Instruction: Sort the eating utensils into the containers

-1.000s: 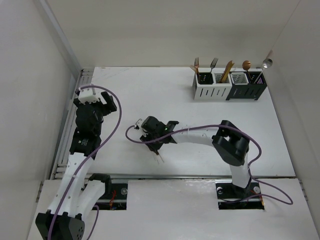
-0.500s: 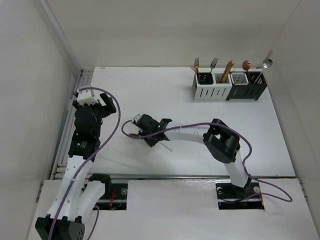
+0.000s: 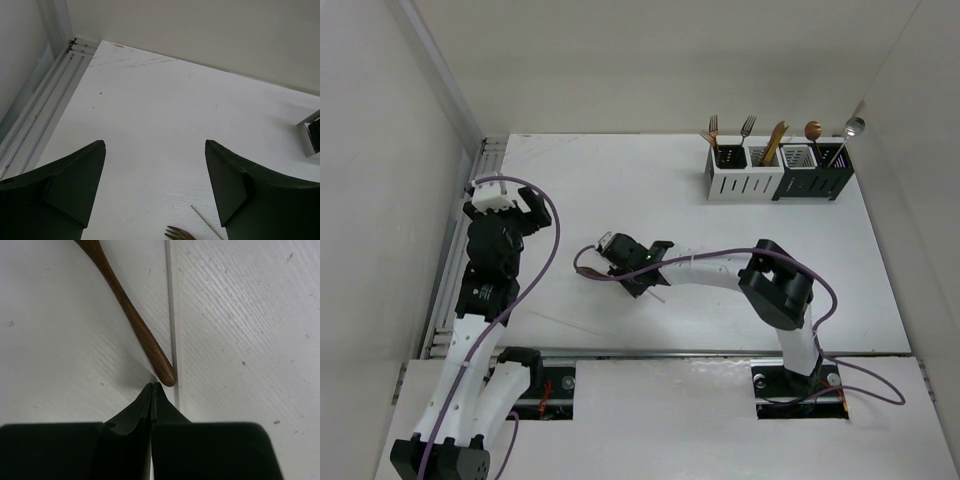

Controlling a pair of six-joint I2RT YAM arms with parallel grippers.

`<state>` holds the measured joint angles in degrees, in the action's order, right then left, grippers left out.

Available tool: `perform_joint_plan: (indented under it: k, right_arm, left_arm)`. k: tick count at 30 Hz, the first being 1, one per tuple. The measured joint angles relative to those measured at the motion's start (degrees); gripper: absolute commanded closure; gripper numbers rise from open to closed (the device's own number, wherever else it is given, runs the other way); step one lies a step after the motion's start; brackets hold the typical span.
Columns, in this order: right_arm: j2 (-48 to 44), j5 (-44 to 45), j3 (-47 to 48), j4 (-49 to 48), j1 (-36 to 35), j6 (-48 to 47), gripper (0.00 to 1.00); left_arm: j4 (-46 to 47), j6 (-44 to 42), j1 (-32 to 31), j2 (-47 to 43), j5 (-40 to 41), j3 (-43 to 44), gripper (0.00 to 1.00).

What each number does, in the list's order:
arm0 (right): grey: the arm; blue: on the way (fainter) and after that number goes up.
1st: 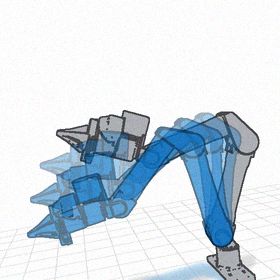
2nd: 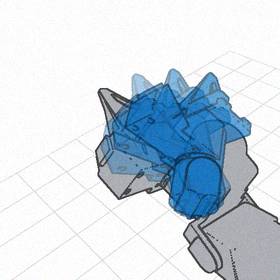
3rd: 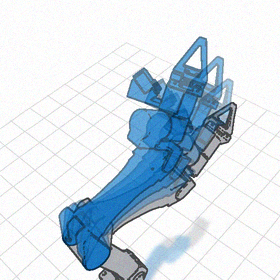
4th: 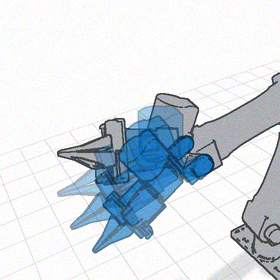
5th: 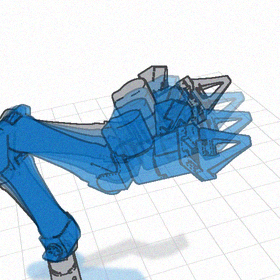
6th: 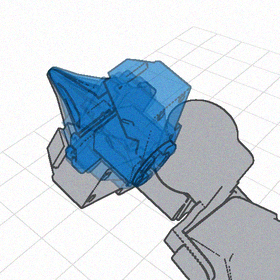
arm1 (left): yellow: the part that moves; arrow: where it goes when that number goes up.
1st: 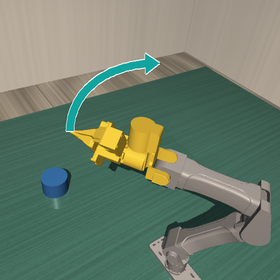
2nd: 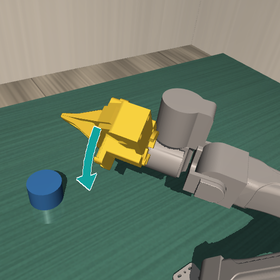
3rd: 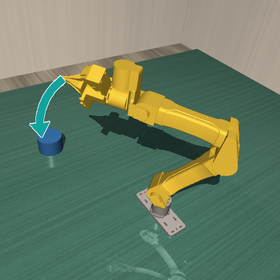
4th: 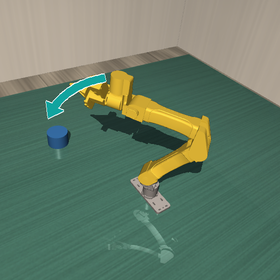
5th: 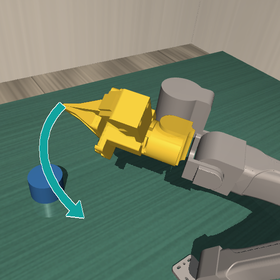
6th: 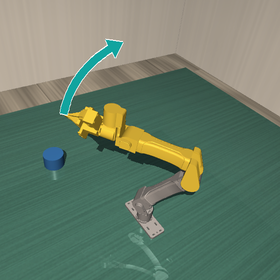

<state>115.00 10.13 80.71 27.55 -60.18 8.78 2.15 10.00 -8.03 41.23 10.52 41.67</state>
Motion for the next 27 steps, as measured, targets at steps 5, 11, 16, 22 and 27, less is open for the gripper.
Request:
perform_joint_plan:
  k: [5,11,16,22,27]
  right_arm:
    - [-2.4,-0.1,-0.7,0.5,0.0,-3.1,0.97]
    - [-6.9,0.0,-0.2,0.4,0.3,-5.8,0.59]
    - [-3.3,0.0,7.0,1.4,0.9,-7.6,0.59]
    - [5.0,0.1,13.3,1.2,1.9,-8.8,0.63]
    - [8.1,-0.2,13.3,1.7,3.6,-9.1,0.64]
  left_arm:
    - [0.0,0.0,0.0,-1.0,0.0,0.0,0.23]
    - [-0.3,0.0,0.0,-1.8,0.2,0.0,0.23]
    - [-0.7,0.0,0.0,-1.8,0.3,-0.3,0.23]
    - [-2.0,0.0,0.0,-1.8,0.2,-0.8,0.23]
    - [-2.6,0.0,0.0,-1.8,0.3,-0.8,0.23]
